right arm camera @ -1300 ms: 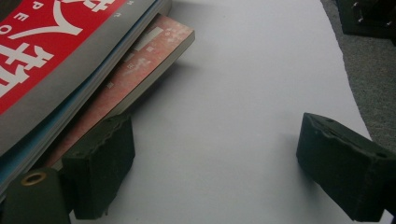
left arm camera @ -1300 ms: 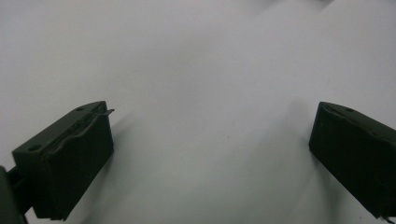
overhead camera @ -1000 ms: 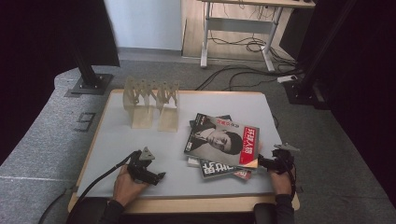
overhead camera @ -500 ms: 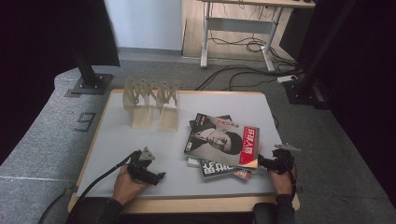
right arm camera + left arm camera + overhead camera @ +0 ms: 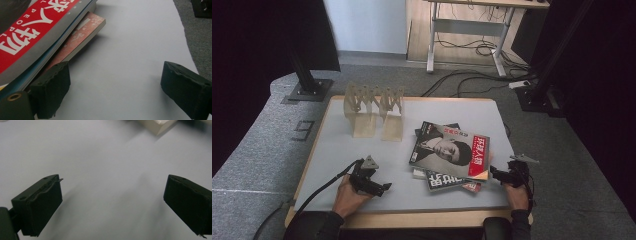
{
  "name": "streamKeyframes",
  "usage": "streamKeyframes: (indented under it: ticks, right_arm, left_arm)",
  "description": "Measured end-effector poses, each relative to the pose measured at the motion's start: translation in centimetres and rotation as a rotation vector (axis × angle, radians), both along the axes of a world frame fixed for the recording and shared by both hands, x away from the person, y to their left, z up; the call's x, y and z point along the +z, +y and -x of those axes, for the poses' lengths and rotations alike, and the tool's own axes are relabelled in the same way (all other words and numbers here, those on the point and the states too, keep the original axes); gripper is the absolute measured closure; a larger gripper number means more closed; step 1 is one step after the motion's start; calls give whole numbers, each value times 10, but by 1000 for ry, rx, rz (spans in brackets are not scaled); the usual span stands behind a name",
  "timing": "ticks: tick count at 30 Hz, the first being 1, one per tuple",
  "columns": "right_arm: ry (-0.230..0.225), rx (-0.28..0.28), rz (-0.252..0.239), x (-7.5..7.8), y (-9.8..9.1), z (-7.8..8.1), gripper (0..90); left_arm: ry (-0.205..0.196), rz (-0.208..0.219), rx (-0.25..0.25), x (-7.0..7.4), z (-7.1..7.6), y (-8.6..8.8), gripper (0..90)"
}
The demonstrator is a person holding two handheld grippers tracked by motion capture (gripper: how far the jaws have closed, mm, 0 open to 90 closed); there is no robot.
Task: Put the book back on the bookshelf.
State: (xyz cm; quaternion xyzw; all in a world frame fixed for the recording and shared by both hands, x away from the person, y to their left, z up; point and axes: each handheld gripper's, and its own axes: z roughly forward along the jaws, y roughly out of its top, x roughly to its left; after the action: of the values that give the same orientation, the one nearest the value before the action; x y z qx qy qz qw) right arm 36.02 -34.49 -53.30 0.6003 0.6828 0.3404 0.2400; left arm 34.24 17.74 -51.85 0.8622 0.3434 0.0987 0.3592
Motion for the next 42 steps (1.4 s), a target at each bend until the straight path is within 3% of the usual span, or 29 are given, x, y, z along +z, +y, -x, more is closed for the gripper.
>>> streamKeyframes:
  ticks: [3, 7, 11, 16, 23, 37, 42]
  right_arm:
    - [1, 4, 6, 2, -2, 2, 89]
    - [-10, 14, 11, 7, -2, 4, 89]
    - [-42, 29, 8, 16, -1, 8, 88]
    - [-56, 44, 6, 23, 1, 8, 87]
    - [-59, 84, -6, 32, 6, 9, 86]
    - [-48, 180, -6, 42, 32, 8, 0]
    - [-54, 216, -5, 41, 42, 8, 0]
  left_arm:
    - [4, 41, -13, 5, -1, 0, 16]
    - [-1, 38, -34, 12, -4, -1, 18]
    - [-6, 67, -51, 21, -9, -3, 32]
    - [-8, 73, -77, 27, -16, -15, 33]
    - [10, 120, -106, 32, -28, -29, 32]
    - [15, 92, -164, 41, -49, -53, 11]
    - [7, 60, -192, 43, -56, -68, 5]
